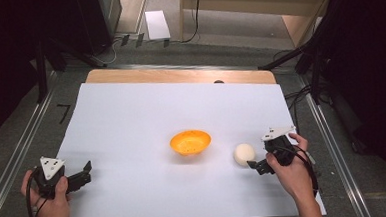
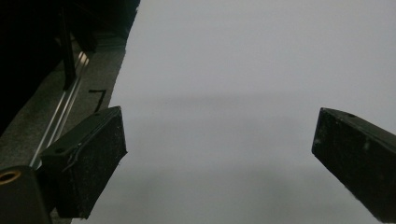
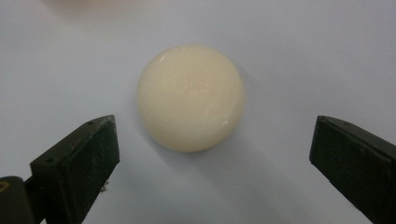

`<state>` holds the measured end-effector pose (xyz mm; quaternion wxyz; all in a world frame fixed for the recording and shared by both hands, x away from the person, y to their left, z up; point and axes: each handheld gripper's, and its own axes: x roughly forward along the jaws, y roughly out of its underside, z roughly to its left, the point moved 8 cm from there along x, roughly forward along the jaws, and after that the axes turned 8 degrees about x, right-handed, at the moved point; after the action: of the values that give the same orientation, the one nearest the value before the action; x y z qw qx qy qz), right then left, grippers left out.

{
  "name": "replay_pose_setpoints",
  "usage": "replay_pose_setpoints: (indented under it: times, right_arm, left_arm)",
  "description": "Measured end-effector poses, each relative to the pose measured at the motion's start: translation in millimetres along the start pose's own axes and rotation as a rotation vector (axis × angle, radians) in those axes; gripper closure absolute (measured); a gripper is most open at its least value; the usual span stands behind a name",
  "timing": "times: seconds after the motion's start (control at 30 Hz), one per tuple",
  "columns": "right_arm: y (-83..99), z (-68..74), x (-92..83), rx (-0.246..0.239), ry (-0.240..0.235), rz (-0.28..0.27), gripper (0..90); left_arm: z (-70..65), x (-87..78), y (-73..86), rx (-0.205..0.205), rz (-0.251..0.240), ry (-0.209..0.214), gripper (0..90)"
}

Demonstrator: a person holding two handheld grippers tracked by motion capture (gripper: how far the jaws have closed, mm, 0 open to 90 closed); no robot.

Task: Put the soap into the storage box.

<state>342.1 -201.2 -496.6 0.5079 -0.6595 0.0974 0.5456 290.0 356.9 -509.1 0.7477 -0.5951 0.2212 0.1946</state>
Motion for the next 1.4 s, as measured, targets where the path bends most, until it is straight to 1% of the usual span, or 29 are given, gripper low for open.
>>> replay_pose_setpoints:
  times: [0.07,0.17,0.27,0.33,0.53,0.57,0.63,0.67,0.7,0.77,0.87,0.9,1.0,1.1,1.17,1.23,1.33,1.4]
  right_arm:
    - [-0.6,1.2,0.9,0.008,-0.005,0.003,1.4]
    - [-3.2,4.1,7.2,-0.009,-0.018,0.013,1.5]
    - [-4.2,5.8,10.5,-0.008,-0.019,0.021,1.5]
    - [-5.8,7.8,14.9,-0.014,-0.024,0.031,1.7]
    - [-7.9,9.1,21.9,-0.013,-0.028,0.045,2.3]
    - [-7.7,9.9,23.0,-0.005,-0.028,0.051,2.4]
    - [-8.2,10.1,27.9,-0.018,-0.033,0.057,4.5]
    - [-8.2,10.1,27.9,-0.018,-0.033,0.057,4.5]
    - [-7.6,10.1,30.9,-0.012,-0.033,0.066,6.7]
    - [-7.6,10.3,33.2,-0.015,-0.034,0.069,7.9]
    - [-7.3,11.7,35.7,-0.016,-0.034,0.080,12.2]
    - [-7.2,11.4,36.5,-0.024,-0.037,0.083,12.9]
    - [-7.1,11.8,38.6,-0.018,-0.038,0.088,13.5]
    - [-6.8,12.1,39.9,-0.020,-0.041,0.093,14.9]
    - [-6.9,11.8,40.2,-0.021,-0.034,0.094,15.4]
    - [-7.1,11.7,40.5,-0.022,-0.034,0.092,19.7]
    - [-7.1,12.1,39.8,-0.023,-0.039,0.090,22.2]
    - [-7.3,11.4,39.6,-0.023,-0.033,0.087,23.6]
  left_arm:
    - [0.0,0.1,0.0,-0.001,-0.001,0.000,3.3]
    - [0.0,0.1,0.1,0.002,0.000,0.000,3.3]
    - [-0.1,-0.2,0.1,0.004,0.002,0.001,3.3]
    - [-0.1,0.0,-0.2,-0.002,-0.003,0.000,3.3]
    - [0.0,0.1,0.1,0.003,0.001,0.001,3.3]
    - [0.0,0.2,0.1,0.003,0.002,0.001,3.3]
    - [0.0,0.1,0.2,0.004,0.003,0.001,3.3]
    - [0.0,0.1,0.2,0.004,0.003,0.001,3.3]
    - [0.0,0.3,0.0,0.001,0.000,0.000,3.3]
    - [0.1,0.2,0.1,0.001,0.001,0.000,3.3]
    - [0.2,0.3,0.1,0.002,0.001,0.000,3.3]
    - [0.2,0.3,0.1,0.002,0.001,0.000,3.3]
    - [0.1,0.3,0.0,0.000,0.000,0.001,3.3]
    - [0.3,0.2,0.1,-0.001,0.001,0.000,3.3]
    - [0.2,0.3,0.0,-0.003,0.000,0.000,3.3]
    - [0.2,0.3,0.0,-0.003,0.000,0.000,3.3]
    - [0.2,0.3,0.1,-0.001,0.002,0.000,3.3]
    - [0.1,0.3,0.1,-0.001,0.002,0.000,3.3]
